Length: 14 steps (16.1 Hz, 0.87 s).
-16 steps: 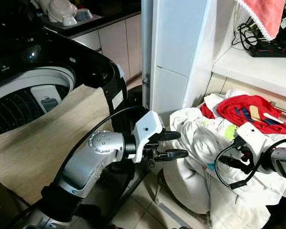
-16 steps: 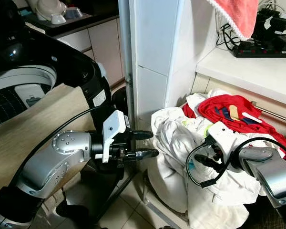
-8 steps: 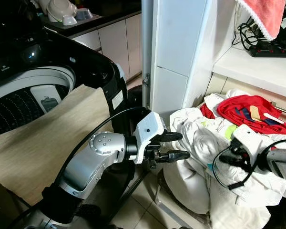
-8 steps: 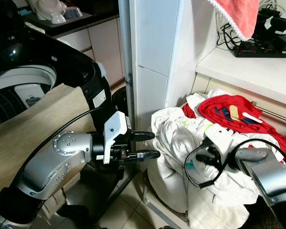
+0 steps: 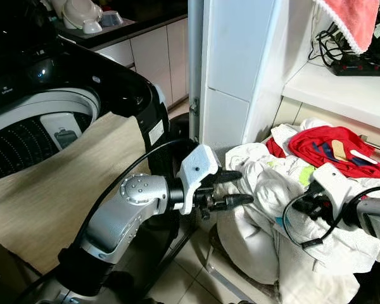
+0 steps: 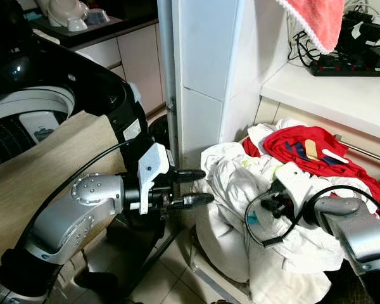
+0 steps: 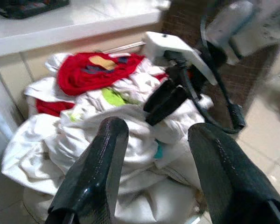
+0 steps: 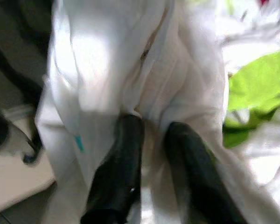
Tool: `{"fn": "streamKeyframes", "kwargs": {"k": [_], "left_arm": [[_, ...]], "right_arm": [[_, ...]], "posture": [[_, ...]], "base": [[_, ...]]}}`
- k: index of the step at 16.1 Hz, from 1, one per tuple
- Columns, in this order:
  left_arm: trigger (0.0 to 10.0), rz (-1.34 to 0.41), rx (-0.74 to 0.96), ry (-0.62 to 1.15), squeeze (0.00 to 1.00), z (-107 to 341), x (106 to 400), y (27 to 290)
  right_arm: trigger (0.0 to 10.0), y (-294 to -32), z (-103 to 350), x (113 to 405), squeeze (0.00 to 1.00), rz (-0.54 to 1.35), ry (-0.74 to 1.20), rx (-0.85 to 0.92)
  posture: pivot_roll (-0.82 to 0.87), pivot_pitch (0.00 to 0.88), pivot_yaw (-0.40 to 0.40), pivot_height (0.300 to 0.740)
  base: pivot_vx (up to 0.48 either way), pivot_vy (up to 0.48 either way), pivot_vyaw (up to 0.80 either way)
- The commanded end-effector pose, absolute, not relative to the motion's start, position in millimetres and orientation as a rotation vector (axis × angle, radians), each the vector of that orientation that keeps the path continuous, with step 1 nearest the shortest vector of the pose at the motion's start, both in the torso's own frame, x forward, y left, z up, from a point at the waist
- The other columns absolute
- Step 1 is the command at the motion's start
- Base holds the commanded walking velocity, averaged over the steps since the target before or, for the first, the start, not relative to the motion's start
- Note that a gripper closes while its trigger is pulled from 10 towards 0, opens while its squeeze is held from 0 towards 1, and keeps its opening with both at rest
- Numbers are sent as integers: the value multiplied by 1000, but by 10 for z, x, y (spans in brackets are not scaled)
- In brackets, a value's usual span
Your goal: Clothes washing
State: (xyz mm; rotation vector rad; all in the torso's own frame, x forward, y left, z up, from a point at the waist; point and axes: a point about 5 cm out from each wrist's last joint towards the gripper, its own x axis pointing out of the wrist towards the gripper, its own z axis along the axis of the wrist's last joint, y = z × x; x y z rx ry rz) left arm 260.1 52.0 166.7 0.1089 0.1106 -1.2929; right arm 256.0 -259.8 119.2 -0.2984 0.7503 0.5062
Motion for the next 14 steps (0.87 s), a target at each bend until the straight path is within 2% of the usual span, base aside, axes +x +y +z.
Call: {"fn": "streamKeyframes", "kwargs": {"k": [1,5,6,9,10,12,13,14], "left_arm": [[10000,-1247,97,91,0,1720,2659,549],[10000,-1195,90,11,0,1817,2742,547],[10000,-1157,70,-22,0,1874,2793,550],[10000,-1098,-3,-82,0,1990,2869,530],[10000,-1093,-6,-87,0,2005,2879,525],[10000,-1104,24,-70,0,1967,2866,524],[10000,-1111,65,-37,0,1887,2839,541],[10000,-1115,100,-25,0,1841,2829,555]], "right_arm": [[0,-2576,1332,2606,0,516,679,-230],[0,-2533,1632,2655,0,572,501,-111],[0,-2477,1883,2643,0,656,364,-31],[0,-2426,2208,2603,0,757,215,84],[0,-2426,2249,2595,0,767,208,72],[0,-2473,2133,2624,0,674,302,-82],[10000,-2451,2050,2651,137,625,321,-208],[10000,-2409,2016,2654,675,631,335,-214]], "posture": [[-111,0,51,740],[-111,0,57,740],[-113,0,61,740],[-113,0,55,740],[-115,0,56,740],[-117,0,53,740],[-119,0,54,740],[-119,0,54,740]], "base": [[0,0,0],[0,0,0],[0,0,0],[0,0,0],[0,0,0],[0,0,0],[0,0,0],[0,0,0]]}}
